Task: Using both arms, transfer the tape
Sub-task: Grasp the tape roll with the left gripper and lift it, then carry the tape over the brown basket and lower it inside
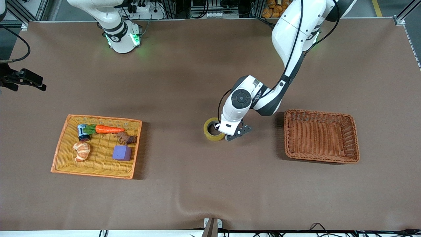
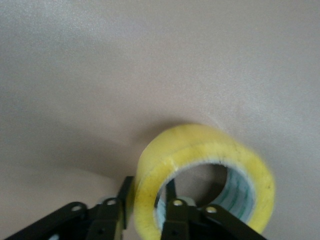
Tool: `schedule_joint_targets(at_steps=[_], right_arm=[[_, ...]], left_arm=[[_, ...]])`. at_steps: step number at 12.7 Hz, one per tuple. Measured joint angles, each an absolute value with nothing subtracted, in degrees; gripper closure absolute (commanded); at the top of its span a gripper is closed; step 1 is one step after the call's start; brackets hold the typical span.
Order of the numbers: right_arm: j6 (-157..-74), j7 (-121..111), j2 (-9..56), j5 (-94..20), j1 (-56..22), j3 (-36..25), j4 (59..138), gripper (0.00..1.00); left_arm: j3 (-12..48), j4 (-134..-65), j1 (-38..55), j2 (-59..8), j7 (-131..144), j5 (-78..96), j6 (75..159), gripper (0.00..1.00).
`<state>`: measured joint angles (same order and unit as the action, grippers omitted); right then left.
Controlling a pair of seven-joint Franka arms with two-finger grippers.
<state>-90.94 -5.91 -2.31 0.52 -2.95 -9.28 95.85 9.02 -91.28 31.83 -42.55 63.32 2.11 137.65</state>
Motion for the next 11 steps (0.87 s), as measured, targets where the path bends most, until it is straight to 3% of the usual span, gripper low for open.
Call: schedule_joint_targets(at_steps=[5,11], right_arm=[[-90.5,-5.9,-2.3,0.5,-2.9,-9.4,95.9,0.0],[-90.5,-5.9,-2.3,0.5,-2.9,-9.4,95.9,0.0]], left_arm=[[8.7,-91.1,28.2,-37.6,63.6,2.2,134.6,1.0],[8.9,-93.2,15.4,-20.8,49.4,2.2,116.4,1.0]])
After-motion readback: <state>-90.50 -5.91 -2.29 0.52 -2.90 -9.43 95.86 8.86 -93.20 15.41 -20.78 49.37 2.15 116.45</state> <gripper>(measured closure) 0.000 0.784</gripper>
